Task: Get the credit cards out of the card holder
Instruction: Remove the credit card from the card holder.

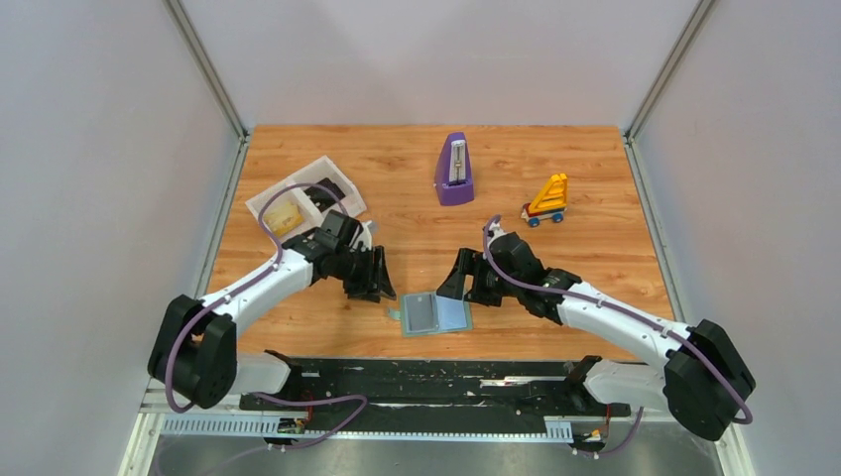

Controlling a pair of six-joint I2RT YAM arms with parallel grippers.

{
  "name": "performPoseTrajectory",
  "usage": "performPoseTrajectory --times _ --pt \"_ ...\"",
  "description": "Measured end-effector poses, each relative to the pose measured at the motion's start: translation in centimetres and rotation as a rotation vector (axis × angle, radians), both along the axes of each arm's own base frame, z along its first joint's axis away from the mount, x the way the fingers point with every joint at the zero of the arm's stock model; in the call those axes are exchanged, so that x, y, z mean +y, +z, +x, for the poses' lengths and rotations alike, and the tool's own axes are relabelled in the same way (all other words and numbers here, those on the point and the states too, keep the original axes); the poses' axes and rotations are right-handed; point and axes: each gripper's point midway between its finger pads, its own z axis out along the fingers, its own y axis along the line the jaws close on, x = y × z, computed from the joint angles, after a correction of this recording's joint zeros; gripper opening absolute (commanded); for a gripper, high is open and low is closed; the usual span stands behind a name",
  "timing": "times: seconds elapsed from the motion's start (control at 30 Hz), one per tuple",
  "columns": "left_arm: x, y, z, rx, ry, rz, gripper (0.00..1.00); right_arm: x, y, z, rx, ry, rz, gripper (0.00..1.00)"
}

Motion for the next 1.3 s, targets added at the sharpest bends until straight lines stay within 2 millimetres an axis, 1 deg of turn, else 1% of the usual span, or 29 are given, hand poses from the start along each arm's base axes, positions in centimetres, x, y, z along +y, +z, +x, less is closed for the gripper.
performPoseTrajectory --times 0.1,0.2,0.3,0.4,0.57,0.6,0.63,0.67,0.7,0.73,0.77,0.83,0.97,1.07,1.2,1.3 --pt "-0.2 -2.4 -1.2 0.053 0.006 0.007 0.55 0.0 -0.4 -0.2 0.015 0.001 -0.014 0.79" --pt "-0.4 -3.9 -1.7 0.083 0.001 0.021 0.55 0.1 -0.7 -0.4 0.022 0.002 -0.022 0.79" --pt "-0.9 -4.6 -1.3 0.083 -0.006 0.021 0.54 0.3 -1.0 -0.6 0.032 0.004 -0.031 0.79" --pt "-1.2 -5.0 -1.1 0.073 -0.006 0.010 0.49 0.6 -1.3 -0.7 0.042 0.008 -0.045 0.79" --pt "-1.4 -5.9 -1.5 0.080 -0.008 -0.006 0.45 1.4 -2.0 -0.4 0.056 0.008 -0.079 0.80" --pt "-1.4 -6.1 -1.6 0.082 -0.010 -0.006 0.40 1.5 -2.1 -0.4 0.057 0.008 -0.084 0.80" --pt "-1.4 -6.3 -1.7 0.085 -0.010 -0.006 0.32 1.7 -2.2 -0.3 0.056 0.008 -0.090 0.80" --pt "-1.5 -6.4 -1.9 0.089 -0.011 -0.008 0.27 1.9 -2.3 -0.2 0.055 0.007 -0.099 0.80" --pt "-1.6 -6.5 -1.9 0.091 -0.010 -0.014 0.17 2.1 -2.4 -0.2 0.053 0.006 -0.106 0.80" --pt "-1.6 -6.5 -2.0 0.091 -0.009 -0.020 0.13 2.3 -2.6 -0.2 0.052 0.008 -0.112 0.80" --pt "-1.7 -6.6 -2.0 0.094 -0.008 -0.027 0.06 2.6 -2.7 -0.2 0.050 0.010 -0.120 0.80" --pt "-1.9 -6.6 -2.2 0.096 -0.010 -0.043 0.00 3.1 -3.0 -0.4 0.043 0.017 -0.140 0.80" --pt "-2.3 -6.2 -2.5 0.099 -0.008 -0.076 0.00 4.0 -3.6 -0.4 0.025 0.022 -0.178 0.80" --pt "-2.6 -5.0 -2.3 0.071 -0.007 -0.113 0.00 4.2 -4.1 -0.4 0.018 0.019 -0.207 0.79" --pt "-3.1 -2.9 -2.1 0.023 -0.008 -0.168 0.00 3.9 -5.1 -0.7 0.020 0.016 -0.251 0.78" --pt "-3.3 -2.0 -2.1 0.004 -0.006 -0.191 0.00 3.8 -5.6 -0.9 0.020 0.015 -0.272 0.78"
